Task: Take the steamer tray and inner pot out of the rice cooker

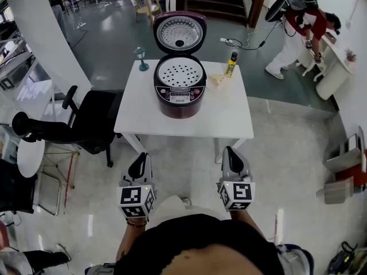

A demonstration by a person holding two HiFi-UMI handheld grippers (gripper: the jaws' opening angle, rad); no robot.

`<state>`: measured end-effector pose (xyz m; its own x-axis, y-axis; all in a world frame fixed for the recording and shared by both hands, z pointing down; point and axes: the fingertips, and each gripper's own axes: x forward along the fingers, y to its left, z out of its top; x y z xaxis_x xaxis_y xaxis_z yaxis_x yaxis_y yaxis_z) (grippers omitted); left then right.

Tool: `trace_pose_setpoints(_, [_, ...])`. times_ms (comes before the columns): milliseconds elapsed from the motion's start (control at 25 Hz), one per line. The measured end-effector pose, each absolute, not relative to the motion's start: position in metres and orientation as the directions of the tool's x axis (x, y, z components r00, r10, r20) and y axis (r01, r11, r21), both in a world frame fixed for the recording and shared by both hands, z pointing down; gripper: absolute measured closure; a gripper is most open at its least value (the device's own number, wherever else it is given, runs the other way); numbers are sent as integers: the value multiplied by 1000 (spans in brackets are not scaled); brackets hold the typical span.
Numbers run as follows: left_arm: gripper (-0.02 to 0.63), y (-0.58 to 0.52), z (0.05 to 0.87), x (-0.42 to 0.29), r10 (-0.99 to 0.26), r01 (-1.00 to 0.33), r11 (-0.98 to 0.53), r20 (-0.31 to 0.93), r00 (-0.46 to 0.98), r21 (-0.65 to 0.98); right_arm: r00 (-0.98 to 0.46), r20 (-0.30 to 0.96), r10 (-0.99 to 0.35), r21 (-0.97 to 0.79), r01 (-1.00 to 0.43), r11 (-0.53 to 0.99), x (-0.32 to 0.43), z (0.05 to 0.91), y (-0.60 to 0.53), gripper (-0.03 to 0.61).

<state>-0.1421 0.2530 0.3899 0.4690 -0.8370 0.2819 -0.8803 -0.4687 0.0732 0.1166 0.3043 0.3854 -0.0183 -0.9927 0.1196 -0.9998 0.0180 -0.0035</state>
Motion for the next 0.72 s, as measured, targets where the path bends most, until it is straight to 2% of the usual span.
trace_pose_setpoints(120, [581,251,388,-142,-846,-886,-458,275,458,65,-37,111,-993,-9,-999,36,116,385,302,568])
trace_pose_setpoints(160, [573,250,388,-142,-848,-889,-454,275,452,61,-44,108,-993,-11,-999,43,115,385,301,547])
trace_pose_setpoints(200, [543,248,388,-142,-851,-891,-450,275,448,58,-49,107,-993,-16,-999,47,114,384,299,540])
trace_pose_setpoints(280, [406,245,387,-142,-854,-895,-442,275,441,62,-53,112,-992,-27,-998,50,114,385,296,458])
trace_pose_setpoints(400, [345,240,385,-144,-865,-902,-421,257,432,99,-58,130,-990,-48,-997,52,116,387,288,344])
trace_pose_setpoints(520, [246,233,381,-144,-875,-905,-401,235,424,138,-67,153,-986,-40,-997,61,121,393,282,305])
trace_pose_setpoints(720, [192,228,378,-137,-868,-896,-426,224,444,128,-104,213,-972,-36,-995,98,117,400,270,255])
